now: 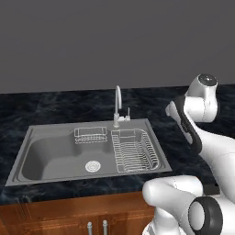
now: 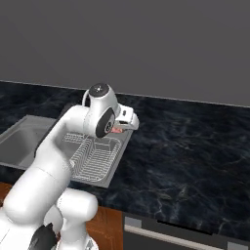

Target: Locate and retrieve the bar soap and sponge from the cabinet. Place them next to the sink.

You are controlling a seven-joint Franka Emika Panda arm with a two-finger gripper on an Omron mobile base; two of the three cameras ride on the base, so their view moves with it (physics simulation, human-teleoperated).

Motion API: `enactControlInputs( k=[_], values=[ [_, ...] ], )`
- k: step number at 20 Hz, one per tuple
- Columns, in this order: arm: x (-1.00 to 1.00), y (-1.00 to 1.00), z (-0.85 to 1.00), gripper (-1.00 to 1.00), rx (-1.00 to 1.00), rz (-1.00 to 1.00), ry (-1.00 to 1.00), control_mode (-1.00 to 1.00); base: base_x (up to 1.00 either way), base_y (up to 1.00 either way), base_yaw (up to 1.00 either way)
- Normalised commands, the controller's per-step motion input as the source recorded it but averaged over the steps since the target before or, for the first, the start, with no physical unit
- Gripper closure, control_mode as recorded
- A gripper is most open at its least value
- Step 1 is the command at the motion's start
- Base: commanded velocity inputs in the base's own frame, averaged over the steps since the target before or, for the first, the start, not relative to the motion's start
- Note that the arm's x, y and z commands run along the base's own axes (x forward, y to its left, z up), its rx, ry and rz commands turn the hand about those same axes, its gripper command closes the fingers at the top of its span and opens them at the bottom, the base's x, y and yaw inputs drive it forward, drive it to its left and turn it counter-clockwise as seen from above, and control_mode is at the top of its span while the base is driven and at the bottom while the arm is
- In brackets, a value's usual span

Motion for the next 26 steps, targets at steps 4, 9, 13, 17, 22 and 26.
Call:
enactControlInputs(
  k=[4, 9, 13, 17, 22, 26],
  values=[
    [0.59, 0.0, -0.82, 1.0, -0.02, 0.0, 0.04, -1.0, 0.0, 0.0, 0.0],
    [0.61, 0.0, -0.61, 1.0, -0.02, 0.01, 0.0, -1.0, 0.0, 0.0, 0.0],
    [0.55, 0.0, -0.46, 1.0, 0.0, 0.01, 0.0, -1.0, 0.0, 0.0, 0.0],
    [0.46, 0.0, -0.48, 1.0, 0.0, 0.0, 0.0, -1.0, 0.0, 0.0, 0.0],
    [0.39, -0.01, -0.41, 1.0, 0.0, 0.01, 0.01, -1.0, 0.0, 0.0, 0.0],
    [0.28, -0.04, -0.28, 1.0, 0.0, 0.01, 0.0, -1.0, 0.0, 0.0, 0.0]
  ],
)
